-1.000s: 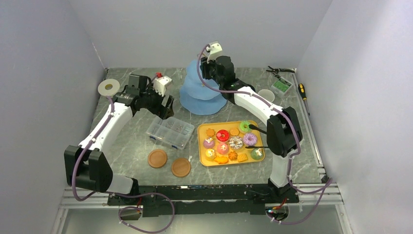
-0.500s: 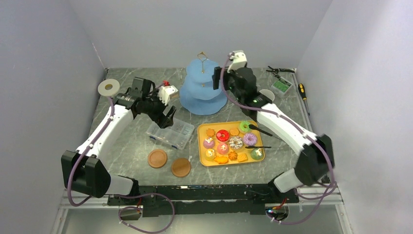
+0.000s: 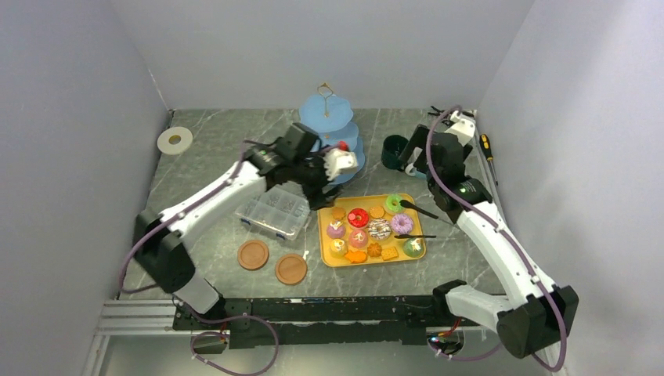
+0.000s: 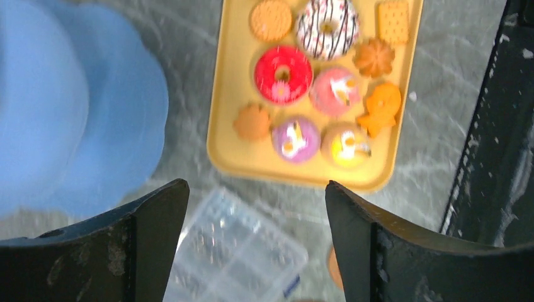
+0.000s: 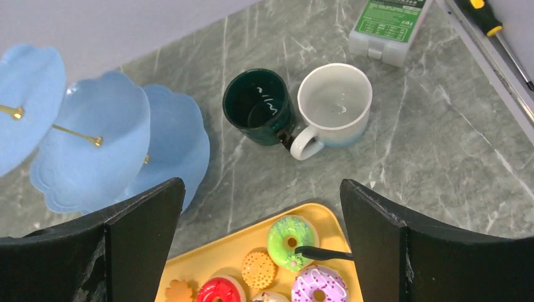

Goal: Serve the afternoon tea

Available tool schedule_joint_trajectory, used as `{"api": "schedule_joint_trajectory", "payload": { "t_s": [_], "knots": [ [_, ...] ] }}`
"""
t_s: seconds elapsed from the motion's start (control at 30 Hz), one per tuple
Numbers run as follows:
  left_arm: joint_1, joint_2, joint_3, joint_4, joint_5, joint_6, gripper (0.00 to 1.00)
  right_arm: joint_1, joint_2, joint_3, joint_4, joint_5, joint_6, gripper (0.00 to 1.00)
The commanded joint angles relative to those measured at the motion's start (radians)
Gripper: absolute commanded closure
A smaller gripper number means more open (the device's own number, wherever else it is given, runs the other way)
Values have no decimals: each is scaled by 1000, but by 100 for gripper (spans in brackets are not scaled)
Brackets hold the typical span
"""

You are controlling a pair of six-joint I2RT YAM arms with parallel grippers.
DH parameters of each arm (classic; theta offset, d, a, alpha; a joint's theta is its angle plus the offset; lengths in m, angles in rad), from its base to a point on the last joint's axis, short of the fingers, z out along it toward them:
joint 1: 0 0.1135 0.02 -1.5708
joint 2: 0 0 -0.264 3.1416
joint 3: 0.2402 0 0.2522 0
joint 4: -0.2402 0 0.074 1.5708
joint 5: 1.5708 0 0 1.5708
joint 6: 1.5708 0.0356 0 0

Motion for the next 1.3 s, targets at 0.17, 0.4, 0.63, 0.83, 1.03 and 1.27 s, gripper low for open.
{"api": "schedule_joint_trajectory", "payload": {
  "t_s": [0.17,0.4,0.63,0.83,1.03,1.27],
  "knots": [
    [-158,408,266,311,14,-61,26,-60,-40,118,-104,70,51,0],
    [-233,659,463,452,54,-99,24,-94,-97,109,-99,110,26,0],
    [-275,771,553,504,95,-94,24,-98,-163,64,-88,100,16,0],
    [-286,807,551,546,110,-108,26,-100,-190,43,-76,87,-1,0],
    [-286,836,559,581,121,-99,27,-107,-220,29,-75,62,1,1],
    [-286,861,561,593,202,-66,52,-113,-238,35,-89,27,-7,3]
  ]
}}
